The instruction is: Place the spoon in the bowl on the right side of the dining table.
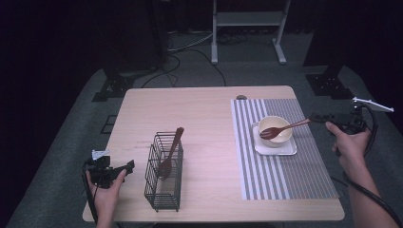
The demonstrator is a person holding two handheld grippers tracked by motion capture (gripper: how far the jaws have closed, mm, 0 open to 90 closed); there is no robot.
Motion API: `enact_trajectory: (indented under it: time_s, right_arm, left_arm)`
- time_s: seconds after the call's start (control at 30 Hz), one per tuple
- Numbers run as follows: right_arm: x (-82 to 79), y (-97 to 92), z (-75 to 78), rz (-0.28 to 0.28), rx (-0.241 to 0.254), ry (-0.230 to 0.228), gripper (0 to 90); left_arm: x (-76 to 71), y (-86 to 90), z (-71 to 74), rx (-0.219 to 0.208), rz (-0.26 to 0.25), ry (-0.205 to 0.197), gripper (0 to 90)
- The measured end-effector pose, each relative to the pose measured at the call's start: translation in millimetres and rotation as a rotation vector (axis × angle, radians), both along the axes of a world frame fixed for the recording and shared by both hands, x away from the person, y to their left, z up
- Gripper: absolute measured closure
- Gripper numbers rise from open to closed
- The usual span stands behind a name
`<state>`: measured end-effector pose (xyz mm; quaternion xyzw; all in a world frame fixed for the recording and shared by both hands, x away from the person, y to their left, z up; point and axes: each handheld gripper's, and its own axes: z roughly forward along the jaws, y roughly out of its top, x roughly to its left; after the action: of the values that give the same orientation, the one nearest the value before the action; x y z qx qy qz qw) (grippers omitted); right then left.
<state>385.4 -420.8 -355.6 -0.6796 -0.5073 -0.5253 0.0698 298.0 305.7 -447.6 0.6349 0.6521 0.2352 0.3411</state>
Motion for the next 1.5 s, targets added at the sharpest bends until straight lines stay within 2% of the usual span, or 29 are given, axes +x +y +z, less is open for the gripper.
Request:
enact_trajectory:
  time_s: [0.93,1.5]
  right_arm:
    - [-4.8,-9.1,-7.9,-0.087,-0.009,0.000,82.5]
    - [-3.8,-4.5,-20.2,-0.093,-0.021,0.004,82.3]
  left_arm:
    - [-0.1,0.1,0.1,0.003,-0.001,0.002,0.2]
    - [-0.1,0.3,0.0,0.001,-0.001,0.000,0.2]
